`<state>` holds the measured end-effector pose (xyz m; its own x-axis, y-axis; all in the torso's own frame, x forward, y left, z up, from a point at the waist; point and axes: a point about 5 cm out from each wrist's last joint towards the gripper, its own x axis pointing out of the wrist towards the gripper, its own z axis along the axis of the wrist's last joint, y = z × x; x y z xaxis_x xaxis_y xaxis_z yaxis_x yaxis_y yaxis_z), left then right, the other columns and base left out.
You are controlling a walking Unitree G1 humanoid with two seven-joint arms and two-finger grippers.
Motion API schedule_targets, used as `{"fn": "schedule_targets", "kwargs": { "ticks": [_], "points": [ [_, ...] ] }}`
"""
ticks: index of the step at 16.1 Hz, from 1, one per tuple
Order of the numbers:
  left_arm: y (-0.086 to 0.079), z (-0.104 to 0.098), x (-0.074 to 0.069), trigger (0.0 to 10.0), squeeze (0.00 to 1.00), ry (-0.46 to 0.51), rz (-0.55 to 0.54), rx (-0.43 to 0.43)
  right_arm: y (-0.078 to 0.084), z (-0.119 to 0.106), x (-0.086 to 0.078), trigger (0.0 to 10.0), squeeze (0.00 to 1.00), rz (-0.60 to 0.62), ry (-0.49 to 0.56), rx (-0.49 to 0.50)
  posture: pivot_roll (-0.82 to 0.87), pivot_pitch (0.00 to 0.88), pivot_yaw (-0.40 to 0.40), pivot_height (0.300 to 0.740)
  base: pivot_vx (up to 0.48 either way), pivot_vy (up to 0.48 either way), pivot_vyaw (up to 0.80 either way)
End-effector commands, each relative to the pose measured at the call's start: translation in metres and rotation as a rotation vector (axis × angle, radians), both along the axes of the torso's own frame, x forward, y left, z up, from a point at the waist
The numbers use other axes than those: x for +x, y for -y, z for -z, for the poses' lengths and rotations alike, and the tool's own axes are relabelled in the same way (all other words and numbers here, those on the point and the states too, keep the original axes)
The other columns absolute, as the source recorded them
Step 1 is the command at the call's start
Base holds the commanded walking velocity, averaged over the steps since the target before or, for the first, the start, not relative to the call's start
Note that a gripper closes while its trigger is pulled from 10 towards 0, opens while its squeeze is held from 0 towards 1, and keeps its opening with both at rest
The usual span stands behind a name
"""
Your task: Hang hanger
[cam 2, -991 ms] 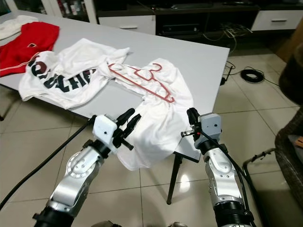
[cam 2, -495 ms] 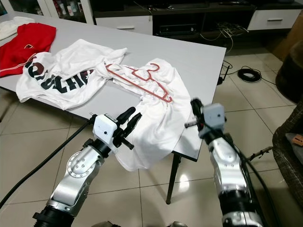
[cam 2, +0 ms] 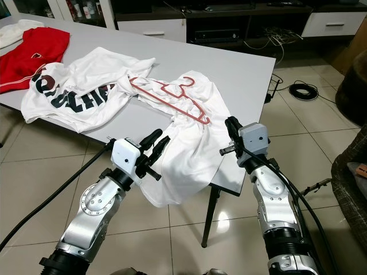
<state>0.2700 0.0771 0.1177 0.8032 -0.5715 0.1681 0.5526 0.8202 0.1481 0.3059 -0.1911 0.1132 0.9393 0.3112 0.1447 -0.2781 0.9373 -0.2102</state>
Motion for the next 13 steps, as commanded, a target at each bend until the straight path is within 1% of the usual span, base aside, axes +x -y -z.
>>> {"fn": "schedule_targets", "kwargs": {
  "ticks": [1, 5, 13],
  "points": [
    [-0.0030, 0.0015, 0.0000, 10.0, 0.00, 0.002, -0.017, 0.001, -0.0018, 0.0024, -0.0011, 10.0, 0.00, -0.012, -0.006, 0.000, -0.07, 0.000, 0.053, 0.736, 0.000, 0.000, 0.00],
    [-0.0036, 0.0003, 0.0016, 10.0, 0.00, 0.006, -0.020, 0.001, -0.0016, 0.0014, 0.0002, 10.0, 0.00, -0.018, -0.004, -0.002, -0.07, 0.000, 0.053, 0.736, 0.000, 0.000, 0.00],
    [-0.0044, 0.0011, 0.0022, 10.0, 0.00, 0.004, -0.027, 0.006, -0.0050, 0.0041, -0.0006, 10.0, 0.00, -0.025, -0.011, 0.001, -0.07, 0.000, 0.057, 0.736, 0.263, 0.000, 0.00]
  ]
}}
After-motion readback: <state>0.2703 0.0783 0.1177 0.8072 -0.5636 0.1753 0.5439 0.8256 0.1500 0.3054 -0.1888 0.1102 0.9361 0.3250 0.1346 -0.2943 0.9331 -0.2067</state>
